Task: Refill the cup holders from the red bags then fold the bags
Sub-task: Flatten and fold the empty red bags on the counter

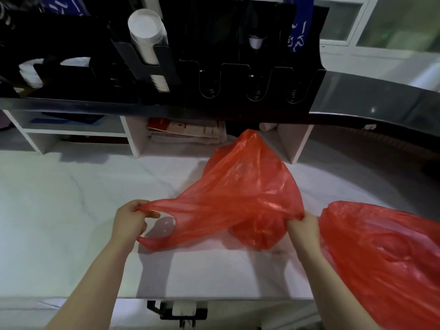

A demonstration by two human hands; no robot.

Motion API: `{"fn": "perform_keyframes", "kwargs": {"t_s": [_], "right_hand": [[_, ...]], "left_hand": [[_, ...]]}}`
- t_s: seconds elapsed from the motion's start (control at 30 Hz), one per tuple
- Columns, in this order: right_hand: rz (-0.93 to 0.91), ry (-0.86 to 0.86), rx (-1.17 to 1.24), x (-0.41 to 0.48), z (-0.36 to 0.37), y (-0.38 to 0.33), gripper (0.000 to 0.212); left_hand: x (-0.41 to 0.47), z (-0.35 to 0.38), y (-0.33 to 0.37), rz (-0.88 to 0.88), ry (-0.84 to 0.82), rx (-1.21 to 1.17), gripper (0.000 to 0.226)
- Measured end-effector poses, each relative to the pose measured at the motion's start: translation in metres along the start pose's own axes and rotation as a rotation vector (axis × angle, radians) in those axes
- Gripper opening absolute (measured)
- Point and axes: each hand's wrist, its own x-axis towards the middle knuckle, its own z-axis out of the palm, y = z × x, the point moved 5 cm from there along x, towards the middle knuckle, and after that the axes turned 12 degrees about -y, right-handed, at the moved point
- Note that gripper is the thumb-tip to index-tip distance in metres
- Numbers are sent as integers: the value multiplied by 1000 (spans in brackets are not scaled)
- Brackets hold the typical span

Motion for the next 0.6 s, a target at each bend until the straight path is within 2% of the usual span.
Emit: {"fn": "perform_keyframes", "kwargs": {"t_s": [0.07,0.2,0.3,0.37,0.43,0.6], "right_hand": [[47,-130,149,-2,10,4,29],[185,-325,336,-13,24,7,28],[171,-400,456,-17,30,-3,27],[106,-433,455,-16,28,-15,21],[56,-426,427,-14,25,-24,28],[-20,-285,181,-5,15,-38,20]], "left_hand": [[-2,4,-4,-80,-39,-180,33],[-8,-3,-11,-191,-67,-407,24],[-12,-6,-13,-231,-150,-545,27],[-14,-8,-14,-248,-207,-623,22],[-15,-12,-16,-254,-220,-662,18],[-12,-32,-20,-238,-139,-744,22]]}}
